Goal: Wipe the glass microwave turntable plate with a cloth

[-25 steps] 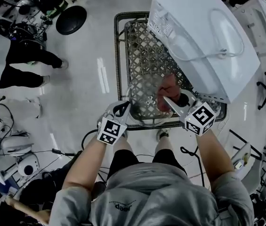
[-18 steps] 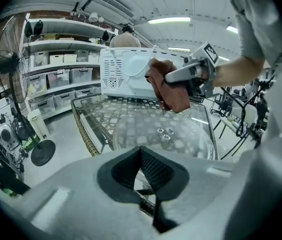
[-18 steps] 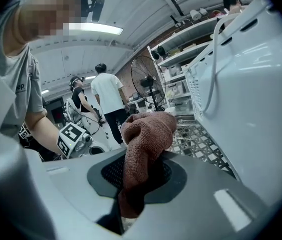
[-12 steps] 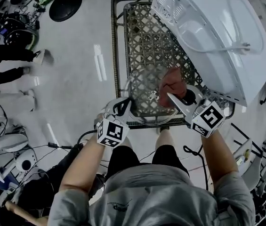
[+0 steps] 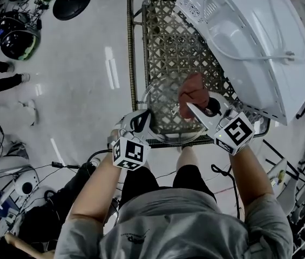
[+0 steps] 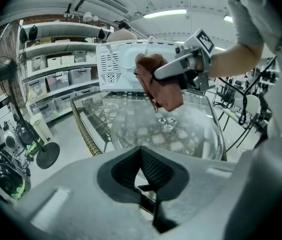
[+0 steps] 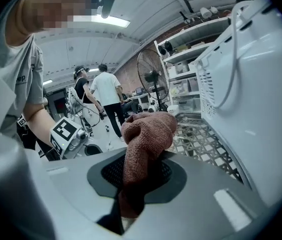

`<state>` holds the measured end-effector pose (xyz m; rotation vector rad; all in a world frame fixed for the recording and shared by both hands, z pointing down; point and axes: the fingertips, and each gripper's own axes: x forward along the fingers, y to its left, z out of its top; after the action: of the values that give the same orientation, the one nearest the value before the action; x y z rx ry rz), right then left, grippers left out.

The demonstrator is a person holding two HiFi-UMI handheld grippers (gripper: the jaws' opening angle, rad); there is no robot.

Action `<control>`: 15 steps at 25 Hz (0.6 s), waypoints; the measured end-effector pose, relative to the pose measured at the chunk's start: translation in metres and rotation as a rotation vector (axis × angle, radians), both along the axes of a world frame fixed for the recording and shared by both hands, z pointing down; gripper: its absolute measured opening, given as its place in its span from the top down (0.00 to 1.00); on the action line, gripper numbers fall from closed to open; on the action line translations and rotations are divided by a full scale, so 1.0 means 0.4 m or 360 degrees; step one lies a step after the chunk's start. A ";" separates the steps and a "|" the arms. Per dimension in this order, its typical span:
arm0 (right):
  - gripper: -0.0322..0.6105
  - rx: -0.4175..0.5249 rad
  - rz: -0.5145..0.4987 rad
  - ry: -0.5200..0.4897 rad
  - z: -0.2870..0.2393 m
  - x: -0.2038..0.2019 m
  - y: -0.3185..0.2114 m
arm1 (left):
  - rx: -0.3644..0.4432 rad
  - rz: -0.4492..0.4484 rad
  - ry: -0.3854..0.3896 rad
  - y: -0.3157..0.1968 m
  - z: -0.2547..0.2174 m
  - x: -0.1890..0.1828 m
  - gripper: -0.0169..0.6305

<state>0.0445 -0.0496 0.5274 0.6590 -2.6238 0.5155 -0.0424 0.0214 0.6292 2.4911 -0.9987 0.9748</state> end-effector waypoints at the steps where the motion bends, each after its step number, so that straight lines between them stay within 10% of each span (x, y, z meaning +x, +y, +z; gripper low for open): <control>1: 0.84 0.0031 -0.0033 0.0038 0.003 -0.020 -0.004 | 0.0005 -0.0002 0.0002 0.001 0.000 0.000 0.97; 15: 0.84 0.0496 -0.0626 0.0651 0.181 -0.335 0.007 | 0.0025 -0.0047 0.0036 0.002 -0.003 -0.007 0.98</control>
<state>-0.0897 -0.0468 0.5997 0.2782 -2.3633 -0.1373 -0.0452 0.0222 0.6279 2.4873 -1.0370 0.9318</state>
